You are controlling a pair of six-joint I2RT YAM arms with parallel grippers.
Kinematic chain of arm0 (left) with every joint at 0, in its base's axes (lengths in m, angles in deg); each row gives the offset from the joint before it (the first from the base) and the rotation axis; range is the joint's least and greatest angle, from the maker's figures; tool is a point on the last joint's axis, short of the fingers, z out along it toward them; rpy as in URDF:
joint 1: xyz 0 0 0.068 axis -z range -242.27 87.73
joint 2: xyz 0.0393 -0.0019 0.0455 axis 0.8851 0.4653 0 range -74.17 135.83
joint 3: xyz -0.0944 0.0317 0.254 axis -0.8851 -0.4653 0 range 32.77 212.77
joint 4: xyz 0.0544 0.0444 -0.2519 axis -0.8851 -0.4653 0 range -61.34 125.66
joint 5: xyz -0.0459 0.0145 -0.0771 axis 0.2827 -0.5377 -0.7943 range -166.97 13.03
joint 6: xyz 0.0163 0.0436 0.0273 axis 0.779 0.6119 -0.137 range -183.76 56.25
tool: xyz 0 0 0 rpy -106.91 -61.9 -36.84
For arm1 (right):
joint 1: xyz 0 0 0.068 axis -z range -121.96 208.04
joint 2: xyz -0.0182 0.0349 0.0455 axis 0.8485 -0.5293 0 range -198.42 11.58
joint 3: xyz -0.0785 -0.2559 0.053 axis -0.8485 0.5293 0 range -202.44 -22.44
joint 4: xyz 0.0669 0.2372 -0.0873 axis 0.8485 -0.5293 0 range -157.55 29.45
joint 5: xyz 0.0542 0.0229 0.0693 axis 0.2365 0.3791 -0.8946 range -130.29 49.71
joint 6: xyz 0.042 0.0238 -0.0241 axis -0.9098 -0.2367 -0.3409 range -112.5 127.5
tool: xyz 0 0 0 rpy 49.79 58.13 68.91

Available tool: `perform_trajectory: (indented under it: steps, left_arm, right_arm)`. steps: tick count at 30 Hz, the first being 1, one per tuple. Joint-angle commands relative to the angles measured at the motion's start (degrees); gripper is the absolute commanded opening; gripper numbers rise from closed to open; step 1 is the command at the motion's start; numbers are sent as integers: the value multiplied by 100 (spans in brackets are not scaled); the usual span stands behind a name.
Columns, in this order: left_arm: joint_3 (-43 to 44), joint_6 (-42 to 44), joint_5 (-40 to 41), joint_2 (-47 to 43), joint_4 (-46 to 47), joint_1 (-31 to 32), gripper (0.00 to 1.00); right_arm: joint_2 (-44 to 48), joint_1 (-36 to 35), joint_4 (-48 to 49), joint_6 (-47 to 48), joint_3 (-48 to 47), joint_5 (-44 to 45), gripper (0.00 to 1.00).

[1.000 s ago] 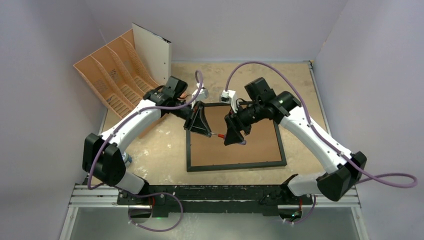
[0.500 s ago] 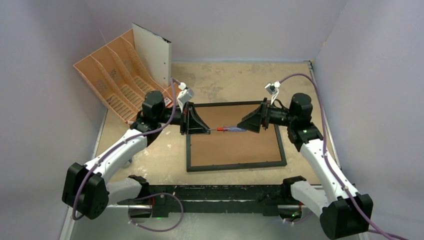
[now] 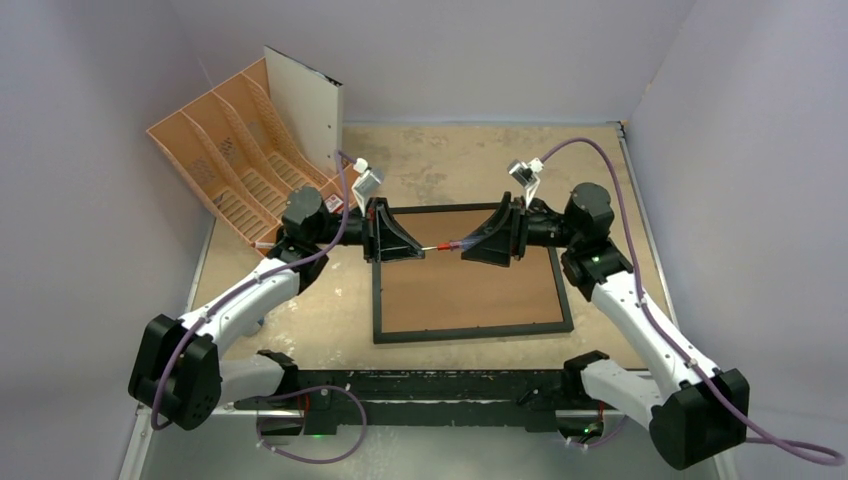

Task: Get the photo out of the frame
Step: Adjust the screwdriver.

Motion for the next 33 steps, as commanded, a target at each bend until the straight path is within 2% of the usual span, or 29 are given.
perform_trajectory:
  steps: [1,3,4,7,10,16,23,26,30,33]
  left_arm:
    - [-48,-211,44,-7,491,-16,0]
    - [-68,-212,58,-8,487,-16,0]
    - [-62,-215,59,6,495,-16,0]
    - [-39,-226,27,39,487,-23,0]
    - [-18,-216,-38,81,462,-16,0]
    - [-9,-171,-82,164,399,-16,0]
    - [-2,-86,5,174,315,-16,0]
    - [-7,-84,2,187,340,-16,0]
    - [-44,-34,58,179,262,-16,1]
    - [38,546,326,94,-589,-20,40]
  right_arm:
    - [-143,-145,203,37,-317,-41,55]
    - [-239,-207,373,-81,-338,-109,42]
    - [-260,-219,345,-70,-351,-73,40]
    - [-298,-228,327,-24,-354,-61,38]
    - [-312,-228,327,11,-355,-30,44]
    - [-380,-259,428,-7,-313,-17,47]
    - [-499,-305,498,-62,-334,-88,39]
    - [-502,-316,494,-53,-328,-92,27]
    - [-458,-327,544,-125,-319,24,1]
    - [-426,-325,214,48,-319,220,0]
